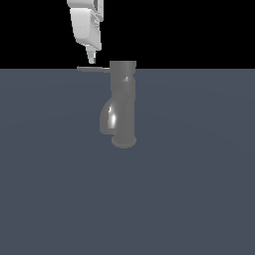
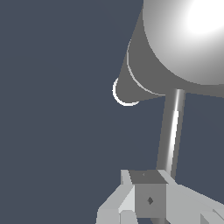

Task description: Turn on the faucet by rotating a designated handle.

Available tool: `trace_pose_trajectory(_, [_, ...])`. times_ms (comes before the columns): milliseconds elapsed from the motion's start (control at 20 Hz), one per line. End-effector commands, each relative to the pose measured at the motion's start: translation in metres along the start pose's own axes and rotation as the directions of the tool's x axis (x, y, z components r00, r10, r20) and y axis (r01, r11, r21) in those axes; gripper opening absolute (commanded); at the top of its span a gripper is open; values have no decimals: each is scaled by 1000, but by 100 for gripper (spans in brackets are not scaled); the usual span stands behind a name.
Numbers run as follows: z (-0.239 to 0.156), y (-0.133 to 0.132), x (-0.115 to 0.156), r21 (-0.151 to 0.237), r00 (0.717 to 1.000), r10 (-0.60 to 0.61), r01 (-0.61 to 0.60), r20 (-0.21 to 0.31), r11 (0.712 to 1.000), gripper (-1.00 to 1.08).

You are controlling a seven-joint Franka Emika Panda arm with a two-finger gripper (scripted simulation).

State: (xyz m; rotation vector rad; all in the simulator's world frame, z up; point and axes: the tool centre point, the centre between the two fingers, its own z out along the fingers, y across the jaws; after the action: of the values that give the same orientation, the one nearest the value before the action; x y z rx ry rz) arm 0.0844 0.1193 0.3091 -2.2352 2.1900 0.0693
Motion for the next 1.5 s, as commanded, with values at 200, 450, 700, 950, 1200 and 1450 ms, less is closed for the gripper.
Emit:
trace_pose_trajectory(200, [17,-15,-12,18,996,88,-88,-26,996,-100])
trace_pose_trajectory(450, [23,-20,-16,26,992,119,-118,-35,993,-100])
trace_pose_trajectory(700, [24,-21,-17,28,992,124,-123,-37,992,-100])
trace_pose_trajectory(950, [24,-14,-18,27,992,123,-122,-37,992,-100])
trace_pose_trajectory(1200, [25,-2,-18,27,992,123,-122,-37,992,-100])
trace_pose_trajectory(1450, [25,9,-19,27,992,123,-122,-37,992,-100])
